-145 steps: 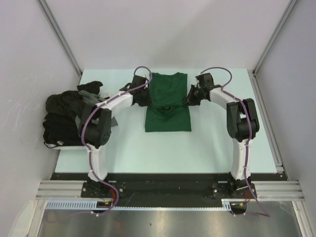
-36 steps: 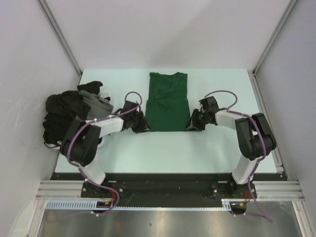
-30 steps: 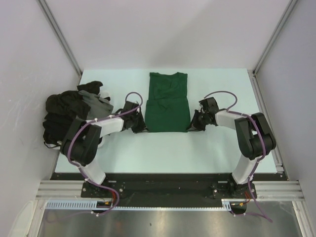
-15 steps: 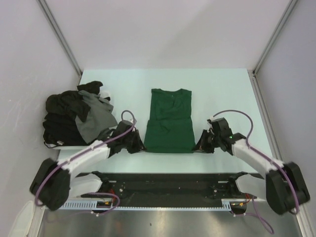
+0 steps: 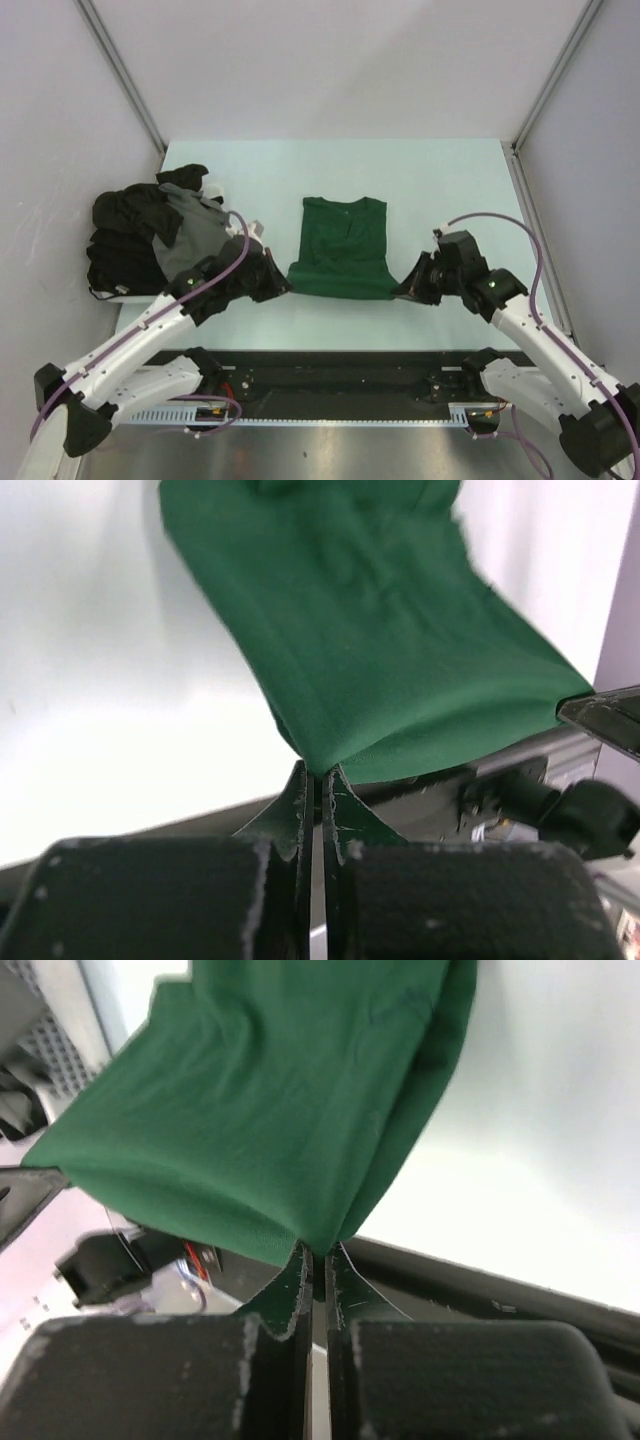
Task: Fold and stack the t-shirts
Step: Fold the long partially folded tshirt into a neat square
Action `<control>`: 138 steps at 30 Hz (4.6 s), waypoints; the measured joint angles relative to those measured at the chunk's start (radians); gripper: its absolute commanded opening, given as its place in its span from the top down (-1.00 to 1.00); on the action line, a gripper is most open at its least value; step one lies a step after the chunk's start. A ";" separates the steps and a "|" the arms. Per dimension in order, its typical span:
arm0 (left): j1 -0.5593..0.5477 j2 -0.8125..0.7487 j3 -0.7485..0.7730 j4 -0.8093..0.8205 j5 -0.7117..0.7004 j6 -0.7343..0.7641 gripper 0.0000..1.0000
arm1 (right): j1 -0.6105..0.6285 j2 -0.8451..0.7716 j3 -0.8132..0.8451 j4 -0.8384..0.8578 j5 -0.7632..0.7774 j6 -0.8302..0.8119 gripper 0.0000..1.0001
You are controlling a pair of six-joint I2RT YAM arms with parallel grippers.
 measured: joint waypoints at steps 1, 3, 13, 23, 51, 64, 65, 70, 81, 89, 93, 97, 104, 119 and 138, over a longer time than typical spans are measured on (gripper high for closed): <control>0.002 0.022 0.040 -0.002 -0.018 0.010 1.00 | -0.003 0.017 0.032 -0.002 0.011 -0.006 1.00; 0.013 0.073 0.106 0.005 -0.041 0.029 1.00 | -0.019 0.067 0.110 -0.010 0.035 -0.024 1.00; 0.126 0.312 0.235 0.123 -0.029 0.093 1.00 | -0.161 0.311 0.274 0.055 0.036 -0.129 1.00; 0.251 0.576 0.393 0.237 0.047 0.150 1.00 | -0.237 0.599 0.462 0.169 -0.005 -0.213 1.00; 0.400 1.180 1.012 0.185 0.059 0.294 -0.98 | -0.336 1.275 1.064 0.257 -0.183 -0.364 -0.99; 0.316 0.859 0.542 0.578 0.168 0.095 -0.33 | -0.235 0.991 0.685 0.623 -0.263 -0.205 -0.73; 0.310 0.893 0.529 0.605 0.169 0.075 -0.22 | -0.240 1.032 0.679 0.642 -0.264 -0.189 -0.69; 0.311 1.046 0.514 0.667 0.153 0.020 -0.02 | -0.290 1.186 0.692 0.691 -0.280 -0.159 -0.43; 0.353 1.275 0.697 0.724 0.072 -0.012 0.04 | -0.330 1.428 0.967 0.757 -0.296 -0.134 -0.38; 0.389 1.307 0.838 0.622 0.065 0.048 -0.56 | -0.355 1.448 1.101 0.681 -0.314 -0.138 -0.93; 0.397 1.265 1.044 0.434 0.042 0.196 -0.91 | -0.379 1.397 1.290 0.464 -0.301 -0.255 -0.99; 0.393 1.027 1.062 0.288 -0.001 0.315 -0.93 | -0.387 1.124 1.179 0.300 -0.238 -0.346 -0.99; 0.369 0.352 0.512 0.307 0.015 0.321 -0.95 | -0.211 0.462 0.583 0.280 -0.125 -0.328 -0.99; 0.348 0.024 -0.029 0.198 0.024 0.258 -0.99 | -0.080 0.393 0.228 0.182 0.202 -0.302 -1.00; 0.348 0.106 -0.029 0.248 0.040 0.258 -0.99 | -0.211 0.717 0.483 0.296 0.135 -0.244 -0.99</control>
